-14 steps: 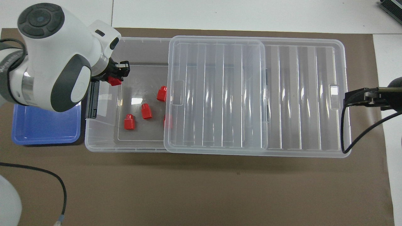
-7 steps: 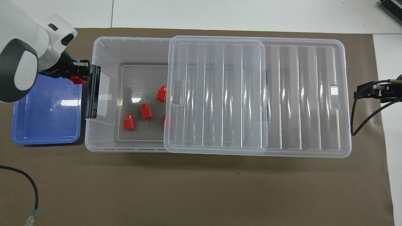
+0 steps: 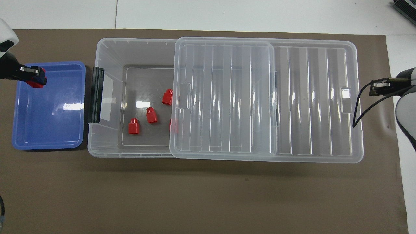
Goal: Place red block in blue tray from box
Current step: 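Lower the block into the tray while the right gripper reaches the lid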
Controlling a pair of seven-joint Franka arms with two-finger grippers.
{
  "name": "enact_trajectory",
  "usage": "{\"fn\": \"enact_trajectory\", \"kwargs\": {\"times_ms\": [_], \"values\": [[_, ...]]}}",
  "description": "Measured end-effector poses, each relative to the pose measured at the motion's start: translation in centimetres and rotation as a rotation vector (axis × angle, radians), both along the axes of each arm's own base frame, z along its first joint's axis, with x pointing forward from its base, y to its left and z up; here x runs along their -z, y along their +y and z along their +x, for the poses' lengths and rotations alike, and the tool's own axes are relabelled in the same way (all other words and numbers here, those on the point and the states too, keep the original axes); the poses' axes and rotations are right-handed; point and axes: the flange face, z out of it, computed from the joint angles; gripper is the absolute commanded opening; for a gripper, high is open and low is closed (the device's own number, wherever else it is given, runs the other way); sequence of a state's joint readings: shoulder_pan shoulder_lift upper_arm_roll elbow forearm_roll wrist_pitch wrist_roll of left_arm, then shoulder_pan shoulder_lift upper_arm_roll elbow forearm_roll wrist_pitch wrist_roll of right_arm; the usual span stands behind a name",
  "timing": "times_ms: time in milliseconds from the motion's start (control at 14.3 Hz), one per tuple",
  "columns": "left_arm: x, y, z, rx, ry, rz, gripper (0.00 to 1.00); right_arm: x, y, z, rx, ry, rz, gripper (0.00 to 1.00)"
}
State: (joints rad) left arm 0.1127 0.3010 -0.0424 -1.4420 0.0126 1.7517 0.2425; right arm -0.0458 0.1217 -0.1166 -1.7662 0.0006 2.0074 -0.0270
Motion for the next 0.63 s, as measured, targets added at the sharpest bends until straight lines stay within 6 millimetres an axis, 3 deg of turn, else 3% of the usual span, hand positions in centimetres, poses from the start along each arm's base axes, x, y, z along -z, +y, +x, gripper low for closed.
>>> {"fn": "enact_trajectory", "kwargs": {"times_ms": [140, 279, 629], "values": [[0.3, 2.0, 0.0, 0.035, -0.021, 0.003, 0.00, 1.5, -0.3, 0.7, 0.003, -0.002, -0.004, 0.00], [2.0, 3.2, -0.1, 0.047, -0.066, 0.010, 0.00, 2.7, -0.3, 1.1, 0.004, 0.010, -0.005, 0.00], [7.8, 3.0, -1.7, 0.051, -0.115, 0.019, 0.00, 3.0, -0.1, 1.2, 0.014, 0.010, 0.026, 0.00]]}}
